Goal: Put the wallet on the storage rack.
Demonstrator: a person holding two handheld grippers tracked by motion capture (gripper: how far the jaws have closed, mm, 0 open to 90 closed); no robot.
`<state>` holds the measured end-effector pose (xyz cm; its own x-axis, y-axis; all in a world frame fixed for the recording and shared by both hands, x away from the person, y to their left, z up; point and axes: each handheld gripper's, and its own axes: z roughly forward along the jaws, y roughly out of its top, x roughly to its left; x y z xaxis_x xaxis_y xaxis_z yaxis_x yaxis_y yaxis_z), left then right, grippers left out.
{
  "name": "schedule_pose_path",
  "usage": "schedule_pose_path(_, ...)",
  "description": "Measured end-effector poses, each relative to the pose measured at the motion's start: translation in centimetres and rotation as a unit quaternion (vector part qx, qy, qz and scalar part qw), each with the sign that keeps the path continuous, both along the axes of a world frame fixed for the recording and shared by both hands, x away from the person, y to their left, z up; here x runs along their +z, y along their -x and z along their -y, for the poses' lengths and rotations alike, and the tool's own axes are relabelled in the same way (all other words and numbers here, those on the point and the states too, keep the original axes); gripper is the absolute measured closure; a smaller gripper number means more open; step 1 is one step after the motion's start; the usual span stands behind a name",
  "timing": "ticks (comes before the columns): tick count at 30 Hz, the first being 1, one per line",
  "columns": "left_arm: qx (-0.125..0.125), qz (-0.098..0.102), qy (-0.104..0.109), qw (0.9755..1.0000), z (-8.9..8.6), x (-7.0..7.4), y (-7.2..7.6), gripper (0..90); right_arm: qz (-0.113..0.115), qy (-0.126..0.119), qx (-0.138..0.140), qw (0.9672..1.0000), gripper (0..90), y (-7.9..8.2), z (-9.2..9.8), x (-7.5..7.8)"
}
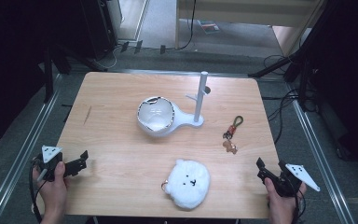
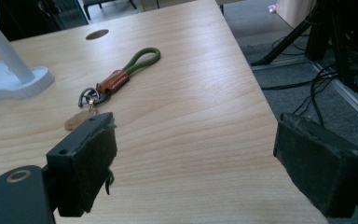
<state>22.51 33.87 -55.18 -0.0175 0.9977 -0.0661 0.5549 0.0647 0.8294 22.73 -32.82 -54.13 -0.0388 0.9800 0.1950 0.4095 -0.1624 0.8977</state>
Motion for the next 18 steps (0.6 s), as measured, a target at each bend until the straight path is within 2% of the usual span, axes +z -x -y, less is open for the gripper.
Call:
schedule_pose_path(3, 0.000, -0.001, 0.000, 1.0000, 0.0, 0.0, 0.0, 0.0, -0.006, 0.004, 0.009, 0.9999, 14.9, -0.1, -0.6, 0.1)
schedule_pose_path(5, 0.000, -0.001, -0.004, 1.0000, 0.1, 0.0, -0.1, 0.0, -0.005, -0.009, 0.021, 0.9997, 15.1, -0.1, -1.0, 0.3)
schedule_pose_path(7, 0.000, -0.001, -0.004, 1.0000, 0.1, 0.0, -0.1, 0.0, -0.009, -0.012, 0.026, 0.9996, 15.3, -0.1, -1.3, 0.4)
schedule_pose_path(9, 0.001, -0.001, -0.003, 1.0000, 0.1, 0.0, -0.1, 0.0, -0.014, -0.002, 0.036, 0.9993, 16.0, -0.1, -2.2, 0.6)
schedule_pose_path(13, 0.000, 0.000, -0.001, 1.0000, 0.0, 0.0, 0.0, 0.0, -0.023, 0.003, 0.050, 0.9985, 16.0, -0.2, -3.1, 0.7)
schedule_pose_path(18, -0.001, 0.000, -0.002, 1.0000, 0.0, 0.0, 0.0, 0.0, -0.041, 0.018, 0.077, 0.9960, 18.4, -0.3, -4.8, 0.9)
